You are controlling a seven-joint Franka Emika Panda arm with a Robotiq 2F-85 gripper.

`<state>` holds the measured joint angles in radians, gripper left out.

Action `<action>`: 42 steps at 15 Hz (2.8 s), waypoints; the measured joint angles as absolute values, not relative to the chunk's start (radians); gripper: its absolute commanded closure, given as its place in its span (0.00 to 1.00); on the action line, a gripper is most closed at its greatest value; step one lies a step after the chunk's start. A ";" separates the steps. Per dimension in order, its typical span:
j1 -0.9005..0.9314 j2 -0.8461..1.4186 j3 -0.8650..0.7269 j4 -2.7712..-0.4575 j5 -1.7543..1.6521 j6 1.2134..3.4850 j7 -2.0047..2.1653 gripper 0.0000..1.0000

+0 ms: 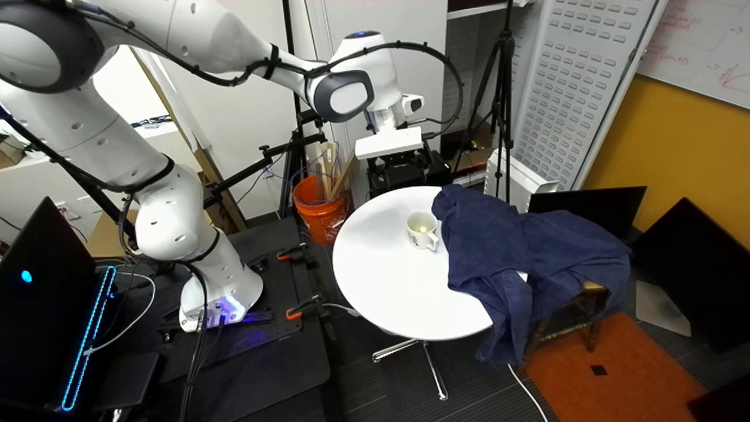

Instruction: Remove the marker from the cup and put it on the table

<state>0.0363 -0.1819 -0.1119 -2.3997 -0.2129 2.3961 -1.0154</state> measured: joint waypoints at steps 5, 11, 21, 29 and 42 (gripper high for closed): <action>0.035 -0.088 -0.094 -2.360 -0.213 2.404 -1.013 0.00; 0.031 0.029 -0.083 -2.308 -0.214 2.463 -1.013 0.04; 0.019 0.188 -0.060 -2.215 -0.266 2.459 -0.953 0.19; 0.018 0.268 -0.022 -2.160 -0.303 2.455 -0.920 0.18; 0.011 0.338 -0.015 -2.129 -0.305 2.412 -0.918 0.23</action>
